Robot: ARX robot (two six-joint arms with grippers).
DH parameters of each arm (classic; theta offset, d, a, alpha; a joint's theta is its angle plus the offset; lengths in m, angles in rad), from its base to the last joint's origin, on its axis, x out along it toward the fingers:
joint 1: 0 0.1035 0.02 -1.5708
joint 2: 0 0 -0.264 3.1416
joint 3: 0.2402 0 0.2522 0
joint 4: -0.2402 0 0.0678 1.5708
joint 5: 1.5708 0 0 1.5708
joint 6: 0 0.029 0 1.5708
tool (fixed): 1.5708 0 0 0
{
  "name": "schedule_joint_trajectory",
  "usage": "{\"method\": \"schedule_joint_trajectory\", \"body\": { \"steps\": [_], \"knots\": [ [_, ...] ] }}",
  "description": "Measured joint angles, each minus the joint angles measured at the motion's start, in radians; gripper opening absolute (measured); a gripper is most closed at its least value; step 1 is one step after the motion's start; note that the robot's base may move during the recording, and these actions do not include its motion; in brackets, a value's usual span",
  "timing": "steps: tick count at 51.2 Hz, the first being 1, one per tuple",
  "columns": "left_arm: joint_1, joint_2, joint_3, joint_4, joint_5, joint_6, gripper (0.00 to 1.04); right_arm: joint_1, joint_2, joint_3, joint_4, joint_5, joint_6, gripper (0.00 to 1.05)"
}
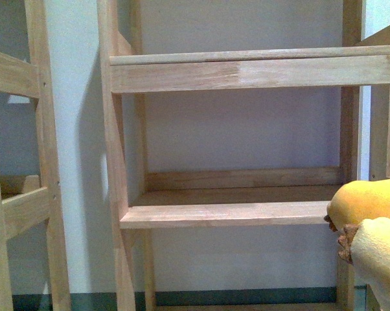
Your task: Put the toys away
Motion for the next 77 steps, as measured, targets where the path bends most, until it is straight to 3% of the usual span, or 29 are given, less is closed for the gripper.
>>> {"method": "schedule_joint_trajectory", "body": {
  "steps": [38, 45, 52, 59, 77],
  "knots": [
    [0.000, 0.000, 0.000, 0.000, 0.000, 0.000, 0.99, 0.000, 0.001, 0.000, 0.000, 0.000, 0.000, 0.07],
    [0.000, 0.000, 0.000, 0.000, 0.000, 0.000, 0.99, -0.061, 0.034, 0.030, -0.144, -0.104, -0.055, 0.07],
    [0.000, 0.000, 0.000, 0.000, 0.000, 0.000, 0.99, -0.145, 0.101, 0.072, -0.148, -0.143, -0.058, 0.07],
    [0.000, 0.000, 0.000, 0.000, 0.000, 0.000, 0.99, -0.225, 0.201, 0.278, -0.077, -0.155, -0.051, 0.07],
    [0.000, 0.000, 0.000, 0.000, 0.000, 0.000, 0.99, -0.122, 0.534, 0.749, -0.002, -0.112, -0.067, 0.07]
  ]
}}
